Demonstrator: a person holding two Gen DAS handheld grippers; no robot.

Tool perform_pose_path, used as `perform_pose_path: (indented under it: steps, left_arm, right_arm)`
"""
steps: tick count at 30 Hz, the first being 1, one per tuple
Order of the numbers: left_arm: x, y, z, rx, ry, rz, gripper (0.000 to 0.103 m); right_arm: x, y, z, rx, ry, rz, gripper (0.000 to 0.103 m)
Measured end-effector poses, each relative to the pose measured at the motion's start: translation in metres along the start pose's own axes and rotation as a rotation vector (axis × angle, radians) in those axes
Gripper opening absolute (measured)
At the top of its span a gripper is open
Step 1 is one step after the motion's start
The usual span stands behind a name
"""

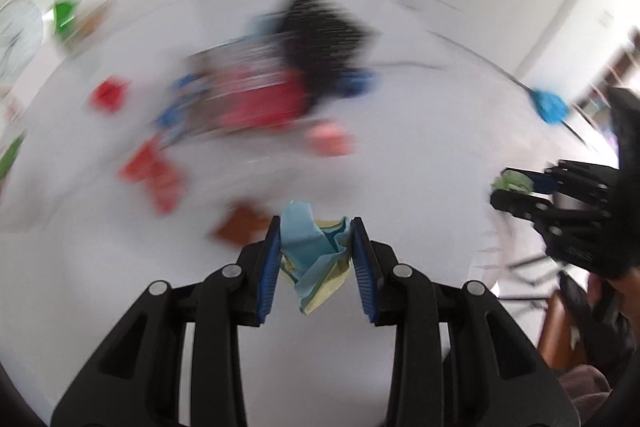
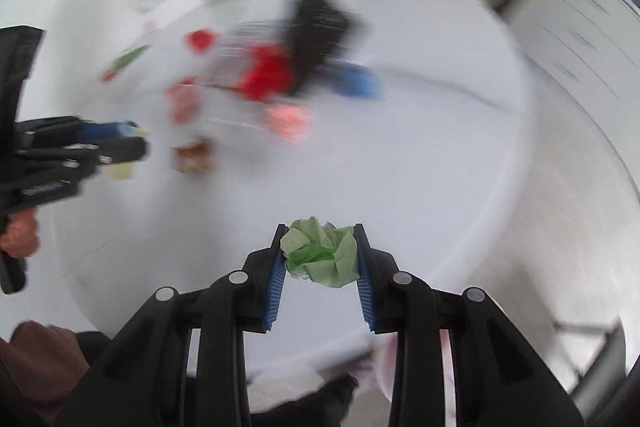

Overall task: Collect trash
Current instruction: 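Carry both paper balls over the white bin and open both grippers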

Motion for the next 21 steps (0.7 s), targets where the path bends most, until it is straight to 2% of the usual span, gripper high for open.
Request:
perform_pose_path:
  steps: [3, 5, 9, 10, 12, 14, 17, 21]
  left_arm:
    - [-0.008, -0.064, -0.009, -0.07, 0.016, 0.103, 0.033]
    - [-0.016, -0.102, -0.013, -0.131, 0.025, 0.123, 0.033]
    - [-0.031, -0.166, -0.015, -0.213, 0.053, 0.159, 0.033]
    - [-0.033, -0.175, -0.015, -0.222, 0.058, 0.16, 0.033]
    - [-0.04, -0.198, -0.012, -0.245, 0.075, 0.168, 0.033]
    - [-0.051, -0.217, -0.008, -0.263, 0.095, 0.169, 0.034]
    - [-0.071, -0.246, 0.002, -0.307, 0.135, 0.163, 0.034]
    - [-0.112, -0.28, 0.021, -0.357, 0.204, 0.173, 0.034]
  right_arm:
    - [0.006, -0.059, 0.047, -0.09, 0.033, 0.078, 0.033]
    - [-0.007, -0.096, 0.082, -0.142, 0.075, 0.109, 0.033]
    - [-0.03, -0.139, 0.135, -0.216, 0.139, 0.117, 0.037]
    - [-0.033, -0.146, 0.145, -0.227, 0.149, 0.115, 0.041]
    - [-0.034, -0.154, 0.162, -0.242, 0.173, 0.108, 0.077]
    - [-0.037, -0.164, 0.17, -0.251, 0.172, 0.127, 0.085]
    - [-0.026, -0.182, 0.184, -0.278, 0.167, 0.145, 0.089]
    - [0.005, -0.204, 0.193, -0.321, 0.136, 0.228, 0.097]
Point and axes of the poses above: each gripper's, at about its wrist camera, not at the fingertips, and x roughly against the way its jaws point, y to its left, z to its underside, the point moved 10 cm from there along -x, roughly the way its jaws point, and after that the axes turned 2 degrees about y, right-handed, at the moved point
